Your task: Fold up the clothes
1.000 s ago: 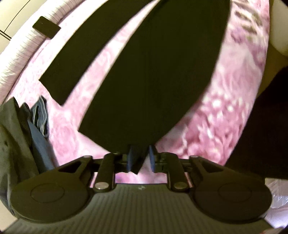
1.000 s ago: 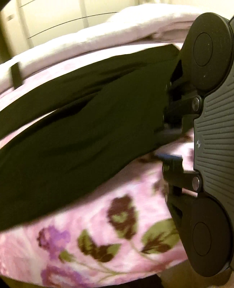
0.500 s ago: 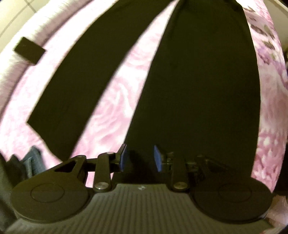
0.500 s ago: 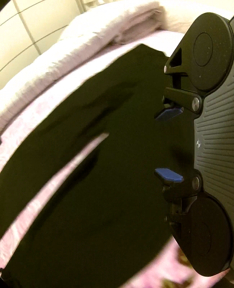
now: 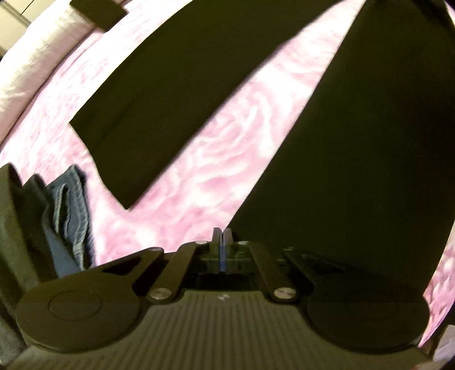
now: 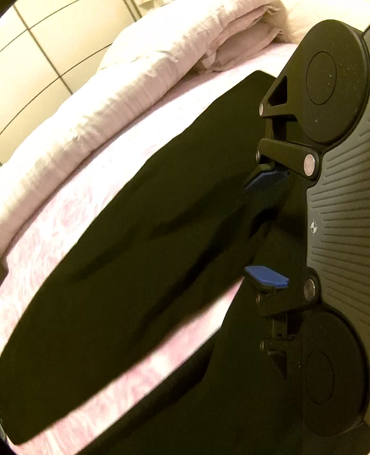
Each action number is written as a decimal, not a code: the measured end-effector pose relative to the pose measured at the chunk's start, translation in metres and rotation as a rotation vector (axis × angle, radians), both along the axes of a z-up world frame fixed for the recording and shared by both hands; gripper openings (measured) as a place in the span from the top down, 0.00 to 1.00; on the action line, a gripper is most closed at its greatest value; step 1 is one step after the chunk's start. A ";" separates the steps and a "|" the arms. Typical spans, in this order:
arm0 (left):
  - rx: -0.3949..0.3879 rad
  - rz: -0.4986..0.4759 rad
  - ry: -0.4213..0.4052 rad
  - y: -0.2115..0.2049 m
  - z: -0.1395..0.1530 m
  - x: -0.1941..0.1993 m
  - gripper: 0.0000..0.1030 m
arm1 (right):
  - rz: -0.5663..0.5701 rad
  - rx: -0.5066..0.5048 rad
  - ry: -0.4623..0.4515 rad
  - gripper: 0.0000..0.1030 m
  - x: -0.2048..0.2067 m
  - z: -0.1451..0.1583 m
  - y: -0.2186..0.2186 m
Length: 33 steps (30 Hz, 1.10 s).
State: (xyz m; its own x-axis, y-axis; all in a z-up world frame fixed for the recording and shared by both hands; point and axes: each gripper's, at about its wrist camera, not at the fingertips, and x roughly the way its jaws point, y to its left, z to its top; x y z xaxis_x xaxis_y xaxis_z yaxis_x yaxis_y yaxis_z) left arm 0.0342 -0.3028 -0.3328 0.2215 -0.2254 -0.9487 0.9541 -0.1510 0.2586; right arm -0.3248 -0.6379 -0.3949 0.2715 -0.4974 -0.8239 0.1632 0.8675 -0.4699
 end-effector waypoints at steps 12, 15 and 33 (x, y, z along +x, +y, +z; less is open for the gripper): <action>-0.127 -0.155 0.110 -0.101 0.017 -0.087 0.91 | -0.230 0.237 0.096 0.43 -0.062 0.008 -0.038; -0.172 -0.226 0.149 -0.135 0.012 -0.120 0.89 | -0.272 0.177 -0.042 0.43 -0.045 0.031 -0.049; -0.267 -0.402 0.353 -0.257 -0.004 -0.236 0.79 | -0.468 0.321 0.042 0.43 -0.109 0.013 -0.066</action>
State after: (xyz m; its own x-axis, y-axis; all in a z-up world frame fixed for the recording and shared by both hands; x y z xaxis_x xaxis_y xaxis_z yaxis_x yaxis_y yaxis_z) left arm -0.2020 -0.5600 -0.3366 -0.2488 -0.4674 -0.8483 0.8706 -0.4917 0.0156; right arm -0.4333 -0.7041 -0.3818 0.0465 -0.2794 -0.9591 0.5516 0.8076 -0.2085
